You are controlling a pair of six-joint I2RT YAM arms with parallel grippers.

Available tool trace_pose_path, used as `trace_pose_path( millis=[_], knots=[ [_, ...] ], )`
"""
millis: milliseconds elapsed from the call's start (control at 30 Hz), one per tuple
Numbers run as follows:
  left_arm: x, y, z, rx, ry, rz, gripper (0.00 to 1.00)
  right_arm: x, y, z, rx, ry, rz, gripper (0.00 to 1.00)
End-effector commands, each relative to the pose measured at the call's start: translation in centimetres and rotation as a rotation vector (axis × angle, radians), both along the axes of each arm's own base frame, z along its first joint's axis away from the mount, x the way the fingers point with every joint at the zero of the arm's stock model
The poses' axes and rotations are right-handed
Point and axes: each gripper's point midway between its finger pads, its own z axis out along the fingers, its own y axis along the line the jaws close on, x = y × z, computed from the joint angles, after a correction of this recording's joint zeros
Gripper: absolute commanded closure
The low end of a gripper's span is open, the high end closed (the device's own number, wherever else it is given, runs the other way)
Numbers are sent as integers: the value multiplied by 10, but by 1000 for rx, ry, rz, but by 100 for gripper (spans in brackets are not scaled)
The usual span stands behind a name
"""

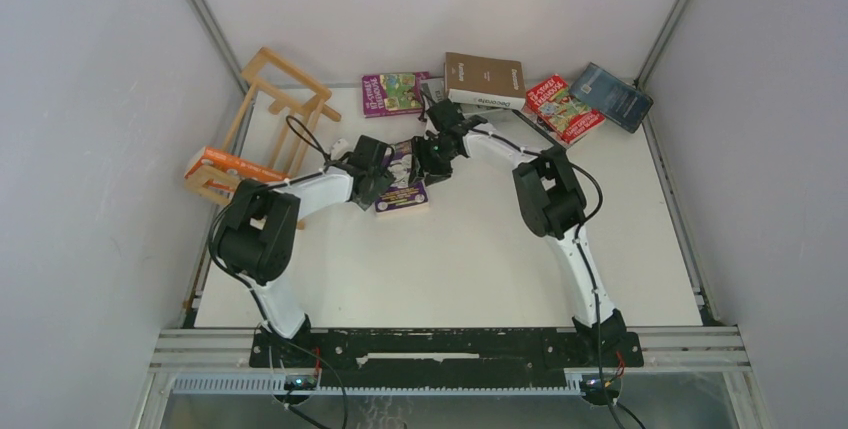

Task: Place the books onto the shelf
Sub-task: Adjust the book at the center of the board.

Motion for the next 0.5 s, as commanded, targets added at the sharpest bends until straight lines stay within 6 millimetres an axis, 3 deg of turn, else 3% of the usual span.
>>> trace_pose_path(
  millis=[0,233,433,467],
  knots=[
    [8,-26,-2,-90,-21,-82,36,-21,19,1,12,30,58,44],
    [5,-50,-2,-152,-35,-160,38,-43,20,-3,58,94,32,51],
    [1,-62,10,-171,-47,-208,39,-52,10,3,120,134,-14,90],
    [-1,-62,12,-173,-49,-210,39,-54,7,5,117,130,-17,92]
  ],
)
